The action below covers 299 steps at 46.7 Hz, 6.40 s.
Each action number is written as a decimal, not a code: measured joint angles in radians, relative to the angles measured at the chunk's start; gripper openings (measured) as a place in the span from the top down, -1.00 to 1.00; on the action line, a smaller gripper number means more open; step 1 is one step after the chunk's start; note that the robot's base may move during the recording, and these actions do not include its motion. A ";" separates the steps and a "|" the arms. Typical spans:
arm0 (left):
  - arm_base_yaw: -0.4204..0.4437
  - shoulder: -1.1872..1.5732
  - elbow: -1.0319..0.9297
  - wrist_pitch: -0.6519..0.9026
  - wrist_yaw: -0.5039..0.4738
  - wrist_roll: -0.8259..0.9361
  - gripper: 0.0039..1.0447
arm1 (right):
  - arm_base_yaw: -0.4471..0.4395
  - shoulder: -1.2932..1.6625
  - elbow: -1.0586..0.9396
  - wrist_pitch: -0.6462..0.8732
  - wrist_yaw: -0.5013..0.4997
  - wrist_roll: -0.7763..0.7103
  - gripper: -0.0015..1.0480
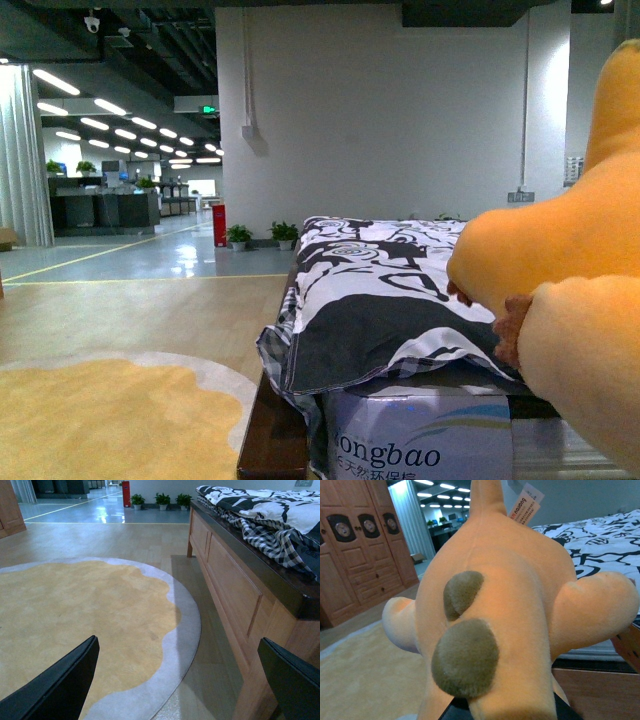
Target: Put away toys
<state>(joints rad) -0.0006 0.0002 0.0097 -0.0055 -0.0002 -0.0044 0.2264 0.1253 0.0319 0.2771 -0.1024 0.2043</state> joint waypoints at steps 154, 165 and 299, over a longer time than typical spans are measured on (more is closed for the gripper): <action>-0.001 0.000 0.000 0.000 0.000 0.000 -0.89 | 0.026 -0.069 -0.020 -0.063 0.077 -0.045 0.86; 0.000 0.000 0.000 0.000 0.005 0.000 -0.89 | 0.027 -0.069 -0.020 -0.063 0.081 -0.045 0.86; 0.000 0.000 0.000 0.000 0.000 0.000 -0.89 | 0.028 -0.069 -0.020 -0.063 0.080 -0.045 0.86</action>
<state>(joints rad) -0.0002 0.0002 0.0097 -0.0055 0.0002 -0.0040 0.2543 0.0559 0.0116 0.2138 -0.0227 0.1596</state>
